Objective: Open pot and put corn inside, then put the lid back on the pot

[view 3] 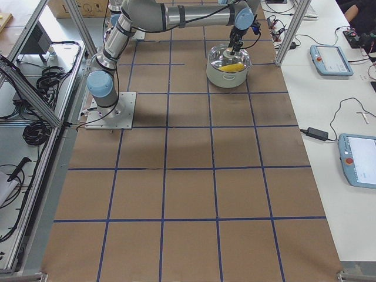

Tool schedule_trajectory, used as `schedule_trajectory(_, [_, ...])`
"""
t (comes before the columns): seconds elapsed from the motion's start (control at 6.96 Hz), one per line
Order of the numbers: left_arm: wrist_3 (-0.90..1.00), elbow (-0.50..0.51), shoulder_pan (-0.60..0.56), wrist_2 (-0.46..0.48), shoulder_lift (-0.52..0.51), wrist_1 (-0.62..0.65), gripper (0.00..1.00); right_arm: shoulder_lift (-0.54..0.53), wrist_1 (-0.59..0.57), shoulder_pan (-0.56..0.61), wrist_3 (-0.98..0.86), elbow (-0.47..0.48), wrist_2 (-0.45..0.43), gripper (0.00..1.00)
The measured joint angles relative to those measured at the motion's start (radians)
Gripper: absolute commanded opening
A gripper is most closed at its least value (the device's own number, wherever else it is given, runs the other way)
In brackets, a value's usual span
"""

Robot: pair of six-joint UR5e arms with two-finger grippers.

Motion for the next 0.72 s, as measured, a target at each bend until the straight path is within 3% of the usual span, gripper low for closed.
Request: schedule_trajectory(0.72, [0.013, -0.016, -0.006, -0.001, 0.011, 0.0, 1.0, -0.002, -0.073, -0.021, -0.002, -0.07, -0.022, 0.87])
